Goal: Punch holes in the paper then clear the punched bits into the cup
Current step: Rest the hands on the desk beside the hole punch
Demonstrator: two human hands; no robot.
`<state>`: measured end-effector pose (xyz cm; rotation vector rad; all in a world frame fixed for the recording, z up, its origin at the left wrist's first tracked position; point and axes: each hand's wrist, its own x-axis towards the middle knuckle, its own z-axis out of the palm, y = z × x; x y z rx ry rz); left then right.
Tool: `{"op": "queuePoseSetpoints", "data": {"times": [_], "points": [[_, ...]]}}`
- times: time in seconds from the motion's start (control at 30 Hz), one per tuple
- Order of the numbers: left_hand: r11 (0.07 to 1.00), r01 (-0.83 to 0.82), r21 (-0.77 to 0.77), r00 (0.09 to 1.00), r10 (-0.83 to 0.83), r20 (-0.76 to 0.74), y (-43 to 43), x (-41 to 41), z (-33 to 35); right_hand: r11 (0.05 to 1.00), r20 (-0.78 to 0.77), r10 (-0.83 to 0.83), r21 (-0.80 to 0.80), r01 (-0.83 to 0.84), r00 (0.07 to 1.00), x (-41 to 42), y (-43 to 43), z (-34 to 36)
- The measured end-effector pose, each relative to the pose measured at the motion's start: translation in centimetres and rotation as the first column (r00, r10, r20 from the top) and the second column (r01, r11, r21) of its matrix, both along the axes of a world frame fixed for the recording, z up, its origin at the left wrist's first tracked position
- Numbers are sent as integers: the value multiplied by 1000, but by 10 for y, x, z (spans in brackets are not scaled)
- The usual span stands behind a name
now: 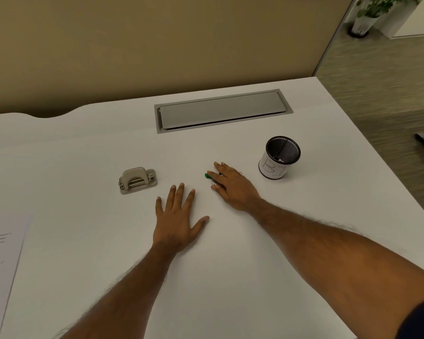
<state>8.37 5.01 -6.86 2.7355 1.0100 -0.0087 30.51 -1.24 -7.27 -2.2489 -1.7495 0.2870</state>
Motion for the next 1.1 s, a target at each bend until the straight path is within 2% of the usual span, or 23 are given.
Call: {"op": "queuePoseSetpoints", "data": {"times": [0.53, 0.77, 1.1], "points": [[1000, 2, 10, 1000, -2, -28, 17, 9, -8, 998, 7, 57, -17, -57, 998, 34, 67, 2], [1000, 9, 11, 1000, -9, -15, 17, 9, -10, 999, 7, 34, -38, -33, 999, 53, 95, 3], [1000, 2, 10, 1000, -2, -9, 17, 11, -9, 998, 25, 20, -65, -19, 999, 56, 100, 8]]}}
